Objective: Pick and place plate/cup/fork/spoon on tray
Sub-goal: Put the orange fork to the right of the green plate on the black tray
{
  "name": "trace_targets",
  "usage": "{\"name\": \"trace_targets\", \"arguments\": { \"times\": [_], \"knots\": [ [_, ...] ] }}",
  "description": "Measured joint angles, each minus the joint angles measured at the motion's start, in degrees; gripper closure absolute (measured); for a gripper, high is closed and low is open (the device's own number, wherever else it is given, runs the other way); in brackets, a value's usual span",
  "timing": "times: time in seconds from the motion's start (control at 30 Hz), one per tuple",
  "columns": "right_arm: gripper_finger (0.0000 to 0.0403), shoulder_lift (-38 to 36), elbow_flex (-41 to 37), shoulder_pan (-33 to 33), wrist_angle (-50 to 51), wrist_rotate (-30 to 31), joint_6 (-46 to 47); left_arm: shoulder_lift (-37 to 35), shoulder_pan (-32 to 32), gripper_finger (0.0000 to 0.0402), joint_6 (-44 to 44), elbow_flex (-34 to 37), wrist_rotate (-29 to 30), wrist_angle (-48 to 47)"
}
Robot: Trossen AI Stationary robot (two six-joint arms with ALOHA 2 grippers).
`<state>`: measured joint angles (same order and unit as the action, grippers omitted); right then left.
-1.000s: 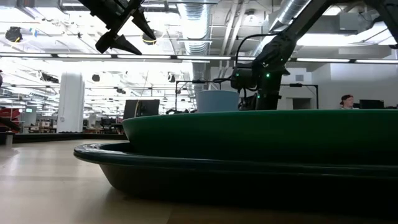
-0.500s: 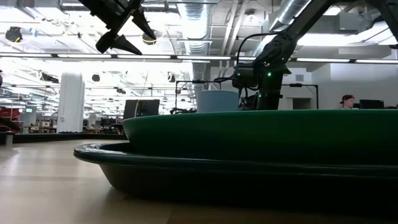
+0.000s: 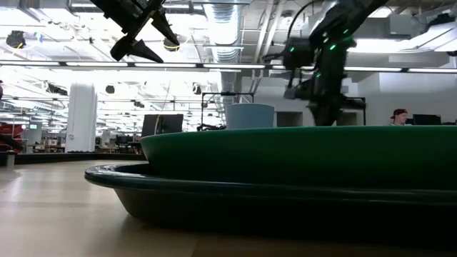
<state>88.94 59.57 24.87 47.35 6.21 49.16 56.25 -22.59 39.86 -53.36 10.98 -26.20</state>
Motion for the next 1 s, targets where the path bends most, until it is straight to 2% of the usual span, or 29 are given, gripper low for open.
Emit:
{"name": "trace_targets", "arguments": {
  "times": [0.13,0.3,0.43,0.57,0.7,1.0],
  "knots": [
    [0.0396,-7.53,-6.52,-9.19,3.06,0.05,13.31,0.0,0.0,0.0117,-0.39,0.0,-0.51,0.0],
    [0.0397,-15.04,-14.63,-27.02,3.75,-0.33,38.82,0.0,-0.02,0.0117,-0.42,0.0,-0.65,0.04],
    [0.0396,-16.3,-15.93,-42.23,4.13,-0.28,60.42,0.0,-0.02,0.0117,-0.42,0.0,-0.61,0.2],
    [0.0396,-14.71,-15.91,-54.0,2.59,-0.23,76.63,0.0,-0.02,0.0117,-0.42,0.0,-0.59,0.2],
    [0.0395,-10.15,-14.05,-59.35,0.47,-4.24,80.05,0.0,-0.02,0.0117,-0.42,0.0,-0.54,0.19],
    [0.0394,2.66,-5.18,-59.97,0.58,-4.58,80.01,0.0,-0.02,0.0117,-0.39,0.0,0.39,0.19]
  ]
}}
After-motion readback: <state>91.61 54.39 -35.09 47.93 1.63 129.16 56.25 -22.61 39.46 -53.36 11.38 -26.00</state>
